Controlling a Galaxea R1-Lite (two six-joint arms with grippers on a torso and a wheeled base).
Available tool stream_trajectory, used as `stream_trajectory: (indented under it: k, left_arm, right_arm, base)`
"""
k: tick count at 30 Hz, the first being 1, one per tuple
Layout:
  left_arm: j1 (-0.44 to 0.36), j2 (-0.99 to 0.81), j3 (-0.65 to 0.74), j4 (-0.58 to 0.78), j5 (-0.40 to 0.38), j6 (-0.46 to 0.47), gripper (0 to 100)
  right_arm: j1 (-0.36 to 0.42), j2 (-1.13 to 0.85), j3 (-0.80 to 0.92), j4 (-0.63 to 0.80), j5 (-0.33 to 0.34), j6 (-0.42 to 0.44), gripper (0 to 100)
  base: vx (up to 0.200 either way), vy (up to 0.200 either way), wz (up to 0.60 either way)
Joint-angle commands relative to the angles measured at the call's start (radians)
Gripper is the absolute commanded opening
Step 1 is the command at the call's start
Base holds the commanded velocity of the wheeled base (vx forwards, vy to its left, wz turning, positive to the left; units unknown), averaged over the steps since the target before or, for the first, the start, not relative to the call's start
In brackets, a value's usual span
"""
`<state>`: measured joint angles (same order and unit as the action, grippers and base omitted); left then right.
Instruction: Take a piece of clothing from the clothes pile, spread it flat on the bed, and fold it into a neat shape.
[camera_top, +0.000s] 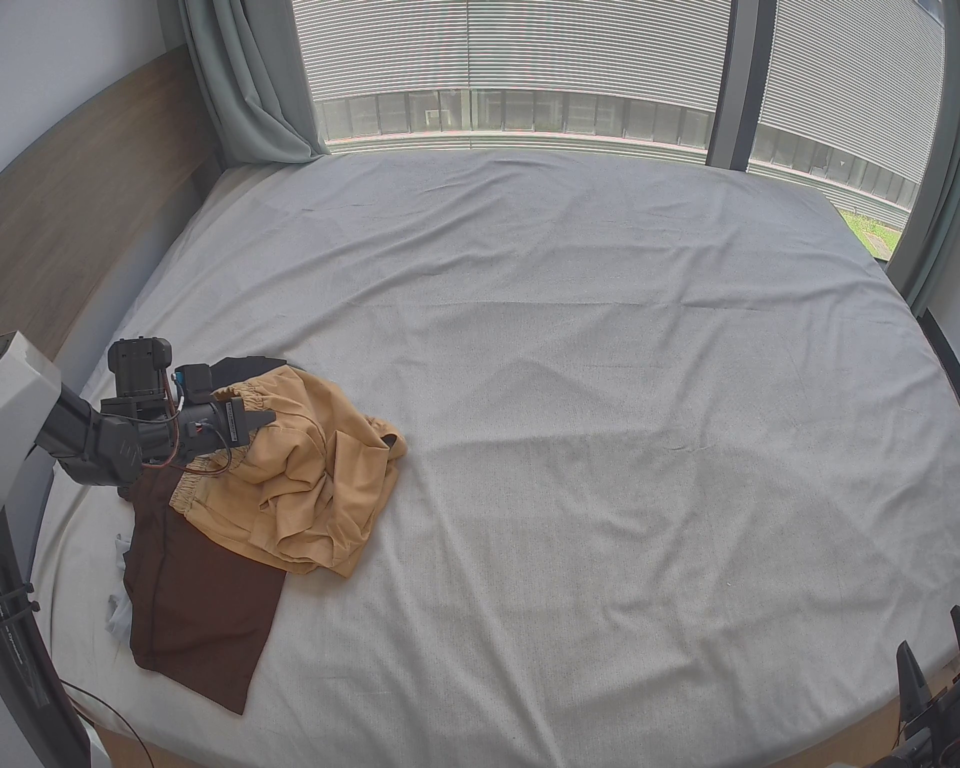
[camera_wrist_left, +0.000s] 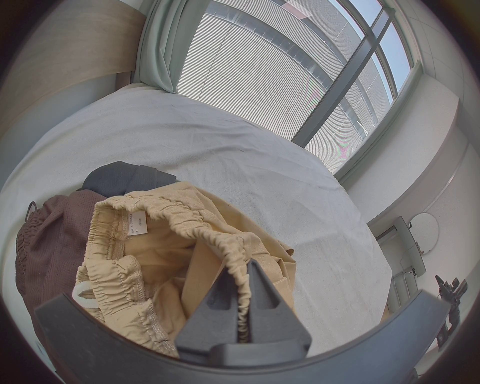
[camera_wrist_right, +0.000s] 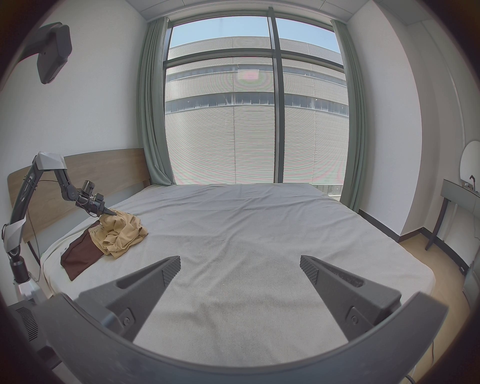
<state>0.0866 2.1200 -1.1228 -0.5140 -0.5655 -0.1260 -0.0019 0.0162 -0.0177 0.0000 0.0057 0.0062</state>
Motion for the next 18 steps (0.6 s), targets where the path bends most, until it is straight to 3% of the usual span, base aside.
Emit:
stream_trajectory:
  k: [1, 18]
  left_arm:
    - [0.001, -0.015, 0.017, 0.0, -0.005, -0.001, 0]
    - [-0.004, -0.242, 0.166, -0.004, -0.065, -0.224, 0]
  right_arm:
    - [0.0, -0.016, 0.016, 0.0, 0.0, 0.0, 100]
    - [0.0, -0.016, 0.016, 0.0, -0.001, 0.001, 100]
  base:
    - [0.0, 0.0, 0.0]
    - [0.0, 0.0, 0.0]
